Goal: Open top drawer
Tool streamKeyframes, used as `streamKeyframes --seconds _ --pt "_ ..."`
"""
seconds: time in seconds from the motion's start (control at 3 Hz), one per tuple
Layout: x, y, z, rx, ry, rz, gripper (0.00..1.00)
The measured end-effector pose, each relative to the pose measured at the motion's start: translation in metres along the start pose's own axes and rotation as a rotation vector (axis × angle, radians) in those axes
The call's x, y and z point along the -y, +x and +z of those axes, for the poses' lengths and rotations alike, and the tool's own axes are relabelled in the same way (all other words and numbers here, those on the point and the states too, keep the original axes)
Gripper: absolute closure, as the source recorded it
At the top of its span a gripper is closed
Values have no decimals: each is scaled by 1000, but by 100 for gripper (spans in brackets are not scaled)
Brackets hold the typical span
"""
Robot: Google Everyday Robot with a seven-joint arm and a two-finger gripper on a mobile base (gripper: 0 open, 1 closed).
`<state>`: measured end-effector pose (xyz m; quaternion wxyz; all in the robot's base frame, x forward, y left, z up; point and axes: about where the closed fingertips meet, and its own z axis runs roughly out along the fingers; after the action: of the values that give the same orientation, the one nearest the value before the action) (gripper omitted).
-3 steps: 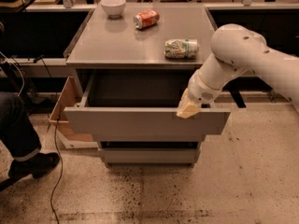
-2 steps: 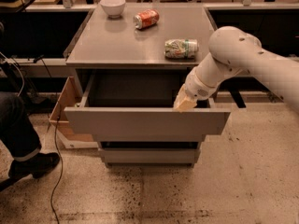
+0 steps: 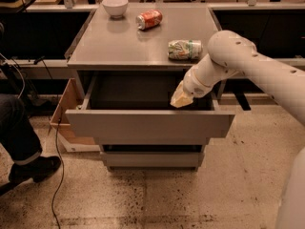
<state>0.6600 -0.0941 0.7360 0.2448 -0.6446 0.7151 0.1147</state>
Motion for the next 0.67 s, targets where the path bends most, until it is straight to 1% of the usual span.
streamKeyframes --seconds 0.33,0.67 --pt "7 3 17 23 0 23 100" --pt "6 7 36 57 -14 52 100"
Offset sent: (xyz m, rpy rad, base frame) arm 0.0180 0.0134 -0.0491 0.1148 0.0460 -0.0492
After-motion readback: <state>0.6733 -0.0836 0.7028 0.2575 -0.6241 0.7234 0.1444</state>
